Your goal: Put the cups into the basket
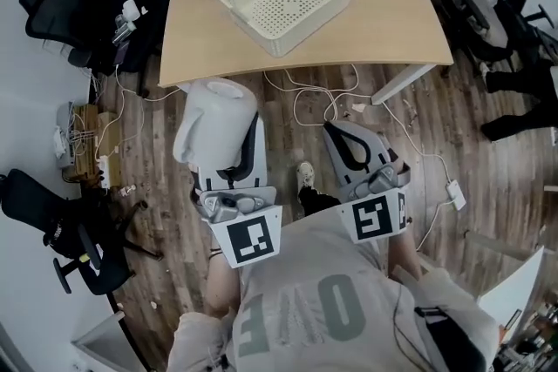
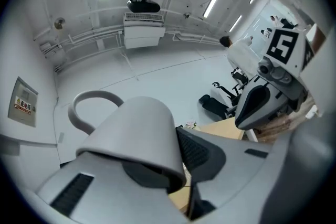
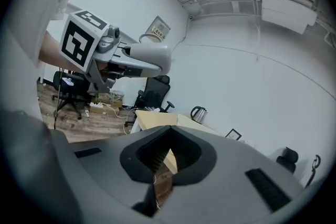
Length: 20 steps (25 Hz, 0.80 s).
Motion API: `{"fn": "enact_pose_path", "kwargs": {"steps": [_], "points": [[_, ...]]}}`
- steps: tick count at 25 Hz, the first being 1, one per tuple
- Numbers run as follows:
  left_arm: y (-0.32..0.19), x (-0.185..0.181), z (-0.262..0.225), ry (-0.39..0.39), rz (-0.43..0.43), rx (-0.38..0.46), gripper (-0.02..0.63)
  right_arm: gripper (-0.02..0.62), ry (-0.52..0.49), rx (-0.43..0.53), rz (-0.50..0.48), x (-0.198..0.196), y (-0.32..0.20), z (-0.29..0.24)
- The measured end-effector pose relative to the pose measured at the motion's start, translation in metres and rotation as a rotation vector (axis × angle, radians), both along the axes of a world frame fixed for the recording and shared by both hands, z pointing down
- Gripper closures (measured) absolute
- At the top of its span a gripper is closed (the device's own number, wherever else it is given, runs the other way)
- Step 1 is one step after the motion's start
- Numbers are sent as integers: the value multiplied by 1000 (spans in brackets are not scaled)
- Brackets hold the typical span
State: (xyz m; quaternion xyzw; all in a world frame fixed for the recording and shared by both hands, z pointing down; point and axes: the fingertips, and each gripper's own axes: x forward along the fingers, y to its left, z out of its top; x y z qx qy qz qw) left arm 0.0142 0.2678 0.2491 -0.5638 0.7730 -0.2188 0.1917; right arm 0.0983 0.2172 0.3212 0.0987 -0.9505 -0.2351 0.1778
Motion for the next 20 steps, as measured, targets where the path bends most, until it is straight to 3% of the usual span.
{"fn": "enact_pose_path", "kwargs": {"steps": [9,14,20], "points": [[-77,-68,6,24,-67,-20,549,597,-27,-107,-39,-47,-80,-5],[-113,-94,0,27,-45,-24,549,597,-26,-167,-50,-75,-113,-3],[-169,-145,-2,40,-5,32,549,597,-10,-152,-15,-124,-161,9]]}}
